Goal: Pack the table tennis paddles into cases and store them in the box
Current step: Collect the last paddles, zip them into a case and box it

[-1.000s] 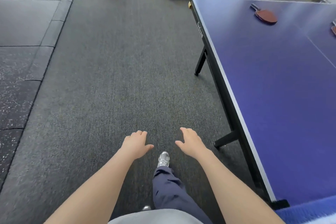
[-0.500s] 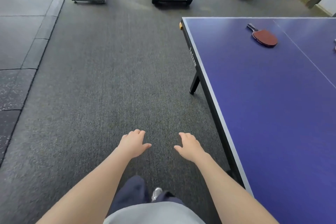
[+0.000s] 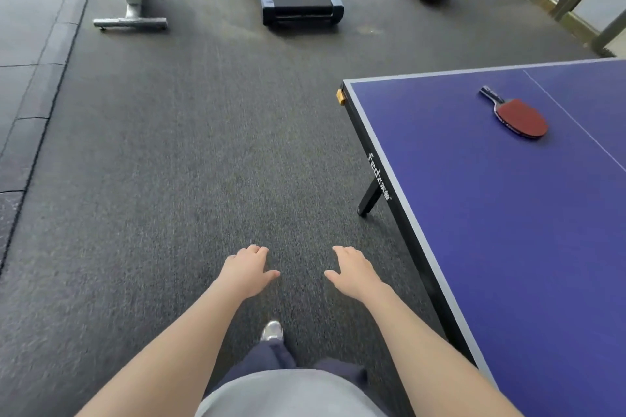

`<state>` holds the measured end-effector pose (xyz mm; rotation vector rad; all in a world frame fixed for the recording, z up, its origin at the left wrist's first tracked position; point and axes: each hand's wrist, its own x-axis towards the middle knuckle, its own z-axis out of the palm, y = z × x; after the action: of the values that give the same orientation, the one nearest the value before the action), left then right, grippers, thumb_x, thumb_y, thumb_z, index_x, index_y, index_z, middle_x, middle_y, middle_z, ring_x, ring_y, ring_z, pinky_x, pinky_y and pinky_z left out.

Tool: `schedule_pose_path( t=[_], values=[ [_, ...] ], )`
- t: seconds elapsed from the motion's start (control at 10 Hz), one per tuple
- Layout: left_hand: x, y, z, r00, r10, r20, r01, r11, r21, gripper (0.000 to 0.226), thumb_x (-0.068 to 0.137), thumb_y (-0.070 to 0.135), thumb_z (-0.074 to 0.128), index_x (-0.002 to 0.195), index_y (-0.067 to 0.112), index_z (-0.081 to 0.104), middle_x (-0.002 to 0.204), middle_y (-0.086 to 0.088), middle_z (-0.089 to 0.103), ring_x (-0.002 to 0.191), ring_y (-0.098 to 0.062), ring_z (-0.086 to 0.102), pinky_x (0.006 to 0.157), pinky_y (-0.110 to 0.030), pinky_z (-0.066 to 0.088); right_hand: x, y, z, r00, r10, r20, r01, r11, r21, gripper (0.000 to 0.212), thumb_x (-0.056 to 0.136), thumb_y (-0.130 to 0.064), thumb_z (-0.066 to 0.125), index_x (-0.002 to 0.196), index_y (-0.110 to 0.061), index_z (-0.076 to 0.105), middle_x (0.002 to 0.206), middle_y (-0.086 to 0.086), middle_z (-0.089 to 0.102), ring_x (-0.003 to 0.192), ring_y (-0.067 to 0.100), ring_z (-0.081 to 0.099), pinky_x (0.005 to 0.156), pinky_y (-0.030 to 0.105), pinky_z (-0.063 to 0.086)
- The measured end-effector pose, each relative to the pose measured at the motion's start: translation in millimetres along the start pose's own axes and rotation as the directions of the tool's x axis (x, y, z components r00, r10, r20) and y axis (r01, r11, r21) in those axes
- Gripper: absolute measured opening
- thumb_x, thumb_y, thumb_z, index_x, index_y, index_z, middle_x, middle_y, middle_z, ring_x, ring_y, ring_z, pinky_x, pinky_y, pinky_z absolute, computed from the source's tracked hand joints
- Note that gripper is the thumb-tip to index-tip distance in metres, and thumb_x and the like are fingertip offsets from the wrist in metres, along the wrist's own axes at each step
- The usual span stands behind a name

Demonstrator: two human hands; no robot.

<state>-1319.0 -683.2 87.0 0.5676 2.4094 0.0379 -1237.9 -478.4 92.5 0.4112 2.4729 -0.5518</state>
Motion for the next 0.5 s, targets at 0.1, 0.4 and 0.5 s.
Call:
schedule_pose_path(
  t=[0.1,0.4,0.5],
  values=[
    [27.7,-10.0,-26.8,1.0,0.006,-0.001,-0.006,1.0,0.005,0.067,0.095,0.053,0.042,0.148,0.014,0.028,0.148,-0.006,0.037,0.133,-0.026,0.039,0.105,-0.04,0.038,27.5,-12.5,-22.1,1.0,0.0,-0.014,0.0,1.0,0.021,0.063,0.097,-0.036,0.047,0.149,-0.011,0.021,0.152,0.011,0.029,0.141,0.026,0.025,0.113,0.042,0.026],
    [152.7,-21.3,-117.0,0.999,0.033,0.021,-0.034,0.999,0.026,0.065,0.095,0.053,0.043,0.146,0.015,0.03,0.147,-0.006,0.039,0.133,-0.026,0.04,0.105,-0.04,0.037,147.9,-27.7,-104.1,1.0,0.028,-0.002,-0.028,0.998,0.05,0.063,0.097,-0.034,0.048,0.148,-0.01,0.022,0.151,0.012,0.03,0.14,0.028,0.025,0.112,0.041,0.025],
    [193.6,-19.3,-140.5,0.999,0.032,0.021,-0.032,0.999,0.029,0.063,0.095,0.053,0.043,0.145,0.015,0.032,0.145,-0.006,0.04,0.132,-0.026,0.04,0.105,-0.04,0.037,188.5,-24.9,-126.4,1.0,0.025,0.003,-0.025,0.998,0.056,0.063,0.097,-0.034,0.048,0.148,-0.01,0.022,0.151,0.012,0.03,0.14,0.028,0.025,0.112,0.042,0.026]
  ],
)
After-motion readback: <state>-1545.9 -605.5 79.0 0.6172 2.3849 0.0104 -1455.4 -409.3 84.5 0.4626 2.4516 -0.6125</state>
